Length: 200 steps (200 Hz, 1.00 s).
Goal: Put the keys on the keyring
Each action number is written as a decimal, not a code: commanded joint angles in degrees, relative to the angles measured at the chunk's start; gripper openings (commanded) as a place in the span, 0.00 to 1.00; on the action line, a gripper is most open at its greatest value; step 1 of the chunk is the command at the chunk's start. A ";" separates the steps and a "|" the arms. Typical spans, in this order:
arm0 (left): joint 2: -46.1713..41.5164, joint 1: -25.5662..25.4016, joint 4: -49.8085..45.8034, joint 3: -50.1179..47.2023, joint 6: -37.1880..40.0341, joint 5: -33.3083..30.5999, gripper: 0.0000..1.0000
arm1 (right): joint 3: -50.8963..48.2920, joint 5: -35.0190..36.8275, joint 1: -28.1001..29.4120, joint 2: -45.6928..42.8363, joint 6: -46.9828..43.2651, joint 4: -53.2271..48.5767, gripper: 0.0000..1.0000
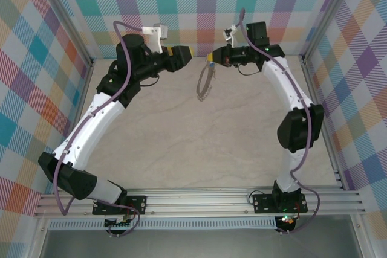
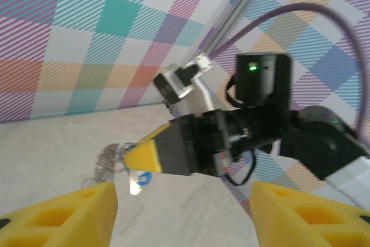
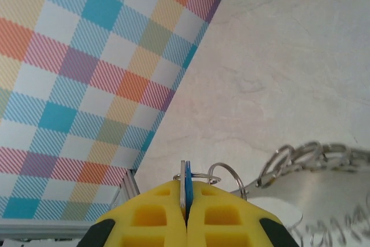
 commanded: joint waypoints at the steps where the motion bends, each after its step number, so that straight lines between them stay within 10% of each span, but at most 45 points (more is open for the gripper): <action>1: -2.31 0.75 1.17 -1.04 -1.09 -1.39 0.62 | 1.93 -2.21 0.67 1.34 2.17 4.66 0.00; 120: -8.00 0.73 6.35 -11.47 -7.20 -2.02 0.63 | -49.69 4.32 2.29 -13.47 5.87 22.25 0.00; 200: -8.85 0.72 5.65 -14.06 -7.39 -1.88 0.63 | -61.34 5.67 3.00 -16.95 6.83 25.54 0.00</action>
